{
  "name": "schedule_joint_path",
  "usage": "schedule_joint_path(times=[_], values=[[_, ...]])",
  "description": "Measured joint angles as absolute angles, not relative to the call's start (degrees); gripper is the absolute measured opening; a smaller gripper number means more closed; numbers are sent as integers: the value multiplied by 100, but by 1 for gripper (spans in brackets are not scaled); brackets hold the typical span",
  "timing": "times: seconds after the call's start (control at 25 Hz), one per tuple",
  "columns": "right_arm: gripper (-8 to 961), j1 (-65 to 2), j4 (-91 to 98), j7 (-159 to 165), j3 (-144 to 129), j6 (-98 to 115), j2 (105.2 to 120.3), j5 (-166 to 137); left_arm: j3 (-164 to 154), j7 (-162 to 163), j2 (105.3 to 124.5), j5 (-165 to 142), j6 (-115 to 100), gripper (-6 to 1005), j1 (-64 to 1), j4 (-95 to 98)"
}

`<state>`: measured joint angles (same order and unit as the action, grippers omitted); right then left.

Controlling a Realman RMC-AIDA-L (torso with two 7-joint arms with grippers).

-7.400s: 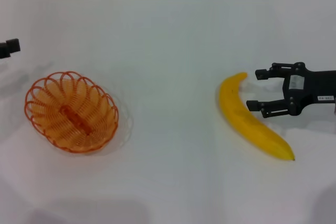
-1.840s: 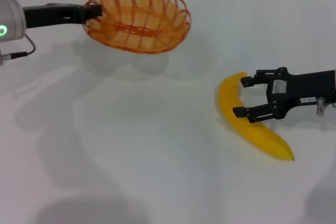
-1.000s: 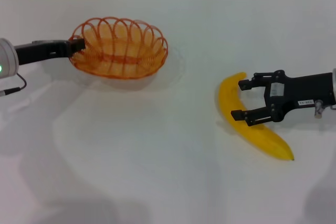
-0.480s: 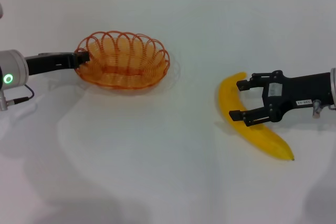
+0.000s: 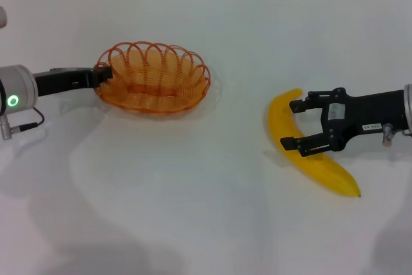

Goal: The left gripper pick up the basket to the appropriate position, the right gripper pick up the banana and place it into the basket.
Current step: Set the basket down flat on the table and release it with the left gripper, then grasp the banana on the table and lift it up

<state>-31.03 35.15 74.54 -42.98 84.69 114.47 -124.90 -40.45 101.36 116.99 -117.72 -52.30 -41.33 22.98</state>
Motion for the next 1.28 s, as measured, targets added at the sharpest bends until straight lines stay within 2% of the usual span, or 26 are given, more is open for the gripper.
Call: schedule_joint_path(times=[0.68, 0.92, 1.28], values=[[841, -3101, 3516, 7453, -4305, 8314, 11502, -12606, -4037, 9997, 11717, -11586, -5007, 73, -4119, 2214], [837, -3103, 3516, 7460, -4307, 8314, 11510, -12643, -4041, 9767, 11715, -11462, -5046, 259, -4102, 2207], [832, -3081, 3516, 7470, -4266, 8245, 11526, -12575, -4043, 8767, 11767, -11293, -5100, 682, -4076, 2193]])
